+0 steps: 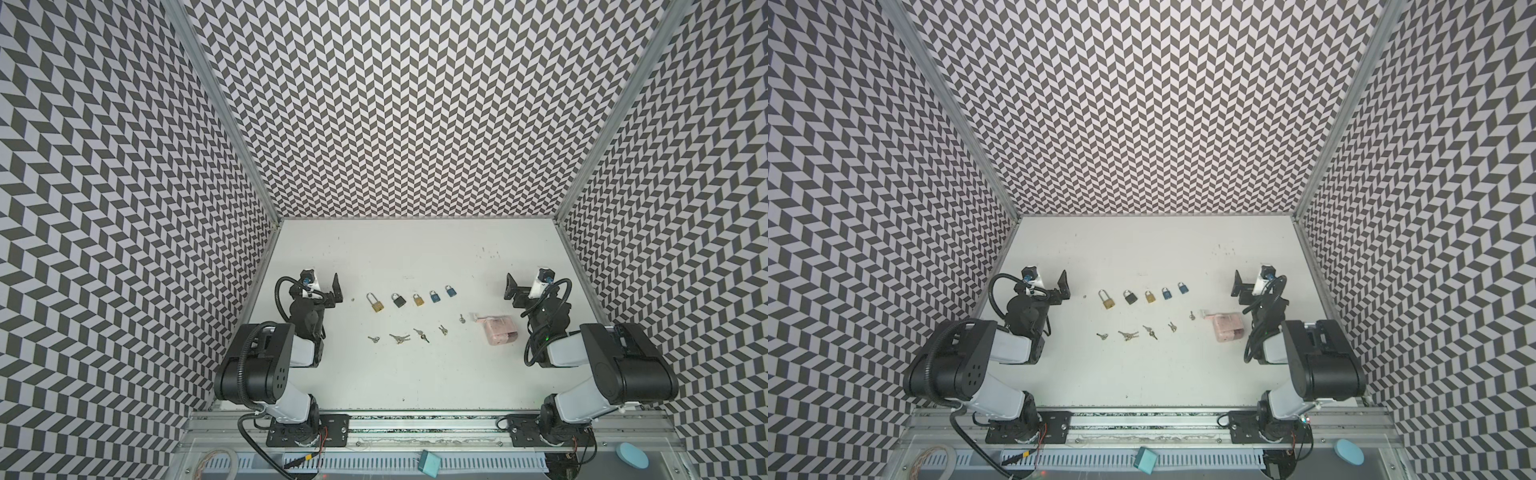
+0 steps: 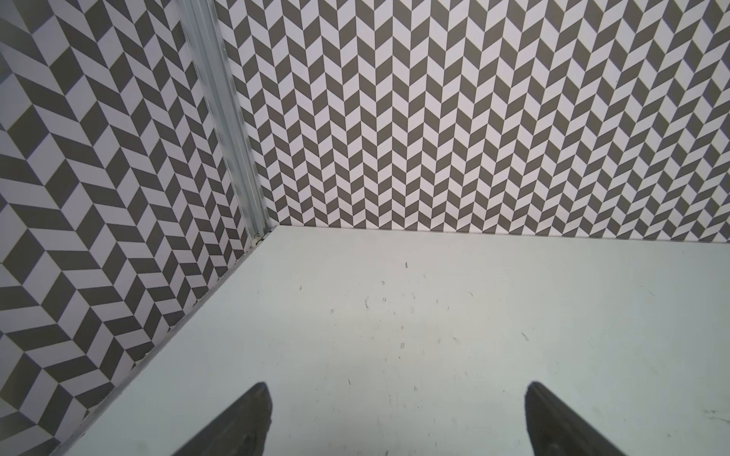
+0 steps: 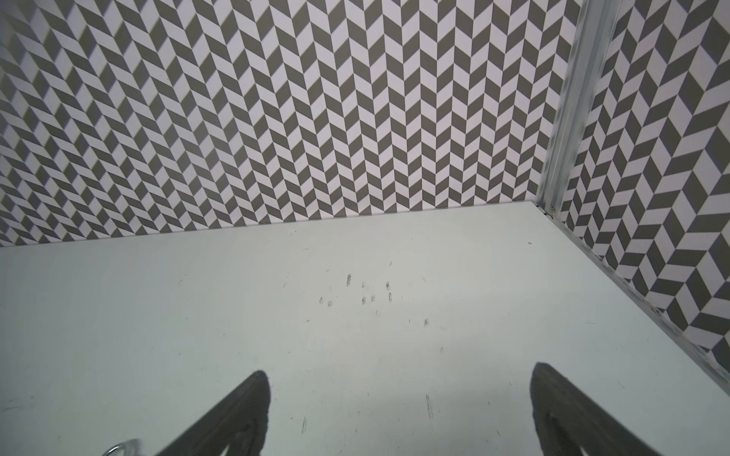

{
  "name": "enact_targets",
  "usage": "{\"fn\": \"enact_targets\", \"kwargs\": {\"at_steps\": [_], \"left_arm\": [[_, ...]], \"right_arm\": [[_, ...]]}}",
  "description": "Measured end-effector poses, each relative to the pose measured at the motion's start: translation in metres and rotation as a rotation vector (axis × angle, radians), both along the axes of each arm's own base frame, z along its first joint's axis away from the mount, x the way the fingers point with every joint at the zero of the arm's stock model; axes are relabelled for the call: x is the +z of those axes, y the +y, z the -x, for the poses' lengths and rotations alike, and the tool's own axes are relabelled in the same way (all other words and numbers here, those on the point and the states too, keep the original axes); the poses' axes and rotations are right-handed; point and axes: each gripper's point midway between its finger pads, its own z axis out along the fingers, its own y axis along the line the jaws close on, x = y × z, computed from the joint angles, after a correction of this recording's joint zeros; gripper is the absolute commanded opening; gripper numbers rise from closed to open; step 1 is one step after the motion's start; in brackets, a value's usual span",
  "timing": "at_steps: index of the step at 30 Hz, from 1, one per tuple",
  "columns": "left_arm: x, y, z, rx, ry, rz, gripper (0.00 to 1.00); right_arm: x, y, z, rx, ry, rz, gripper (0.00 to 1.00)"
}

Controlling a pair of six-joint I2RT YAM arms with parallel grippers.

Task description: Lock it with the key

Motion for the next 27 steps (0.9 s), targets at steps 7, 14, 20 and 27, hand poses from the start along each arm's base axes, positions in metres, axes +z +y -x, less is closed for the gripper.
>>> {"fn": "enact_targets", "kwargs": {"at_steps": [7,14,20,27], "left_arm": [[0.0,0.0,0.0,0.001,0.0,0.0,1.0],[0.0,0.0,0.0,0.001,0.0,0.0,1.0],[0.0,0.0,0.0,0.001,0.0,0.0,1.0],[0.0,0.0,0.0,0.001,-0.001,0.0,1.0]], "right_arm": [[-0.008,0.01,0.019,0.059,-0.008,0.018,1.0],[0.013,0.012,-0.005,0.07,-0.046,0.025,1.0],[0.002,0.011,-0.004,0.068,-0.001,0.023,1.0],[-0.002,0.011,-0.004,0.066,0.012,0.023,1.0]]}}
